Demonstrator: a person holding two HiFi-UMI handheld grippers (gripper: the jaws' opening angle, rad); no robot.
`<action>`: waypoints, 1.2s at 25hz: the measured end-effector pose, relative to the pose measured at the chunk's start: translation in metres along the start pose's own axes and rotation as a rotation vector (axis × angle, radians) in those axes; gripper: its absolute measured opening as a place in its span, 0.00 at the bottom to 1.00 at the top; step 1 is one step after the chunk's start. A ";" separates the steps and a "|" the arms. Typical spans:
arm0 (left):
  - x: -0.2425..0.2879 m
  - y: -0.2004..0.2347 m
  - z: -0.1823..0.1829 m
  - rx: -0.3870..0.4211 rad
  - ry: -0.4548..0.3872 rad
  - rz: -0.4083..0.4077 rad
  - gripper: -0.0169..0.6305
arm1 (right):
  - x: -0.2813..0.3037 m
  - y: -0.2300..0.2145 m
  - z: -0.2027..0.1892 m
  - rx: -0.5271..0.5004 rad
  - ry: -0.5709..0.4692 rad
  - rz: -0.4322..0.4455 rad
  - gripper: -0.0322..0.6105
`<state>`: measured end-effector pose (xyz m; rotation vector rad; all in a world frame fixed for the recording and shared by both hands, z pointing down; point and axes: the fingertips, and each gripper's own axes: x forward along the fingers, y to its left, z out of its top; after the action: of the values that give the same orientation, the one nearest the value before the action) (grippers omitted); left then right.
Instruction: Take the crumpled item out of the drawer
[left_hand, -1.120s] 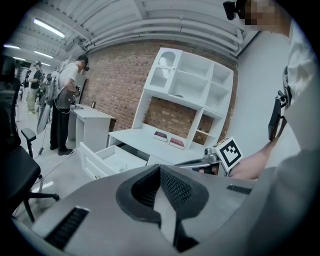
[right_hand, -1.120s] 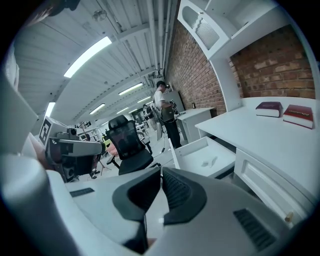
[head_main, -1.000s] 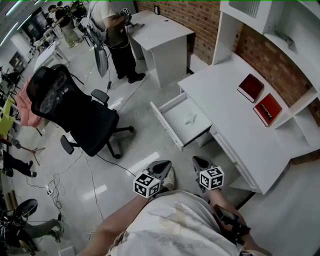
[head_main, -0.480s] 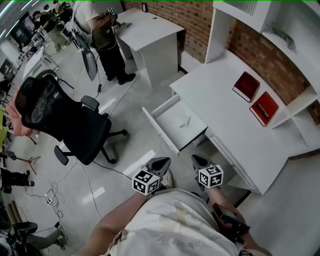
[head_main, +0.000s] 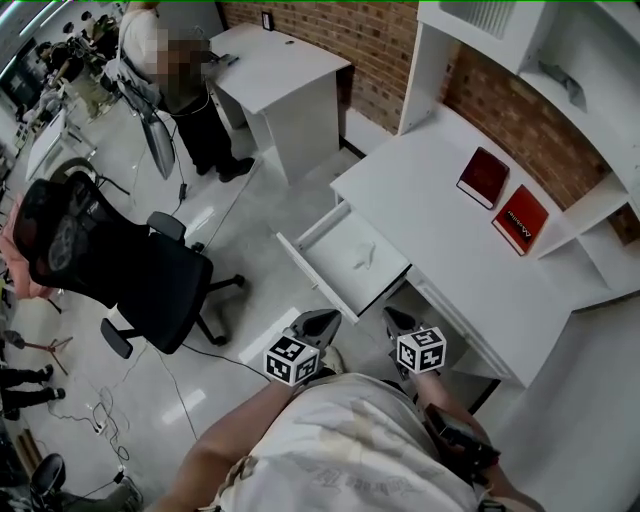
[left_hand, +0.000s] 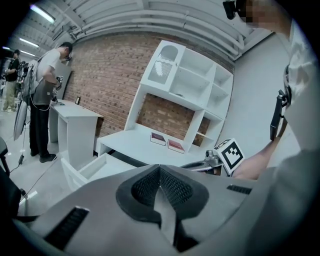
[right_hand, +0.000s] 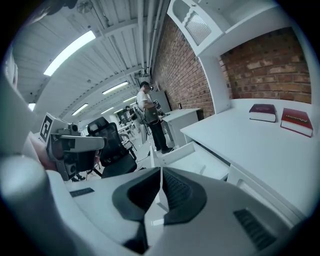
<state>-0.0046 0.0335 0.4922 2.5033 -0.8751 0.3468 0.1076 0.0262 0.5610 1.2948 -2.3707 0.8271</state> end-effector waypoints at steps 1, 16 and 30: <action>0.001 0.004 0.002 0.002 0.000 -0.007 0.06 | 0.002 0.000 0.003 0.002 -0.002 -0.007 0.10; 0.000 0.045 0.025 0.011 -0.030 -0.046 0.06 | 0.030 0.000 0.023 0.008 0.008 -0.080 0.10; -0.006 0.056 0.011 -0.032 -0.018 -0.024 0.06 | 0.042 0.005 0.007 0.015 0.064 -0.073 0.10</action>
<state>-0.0438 -0.0074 0.4994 2.4892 -0.8500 0.3000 0.0807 -0.0043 0.5758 1.3324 -2.2584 0.8522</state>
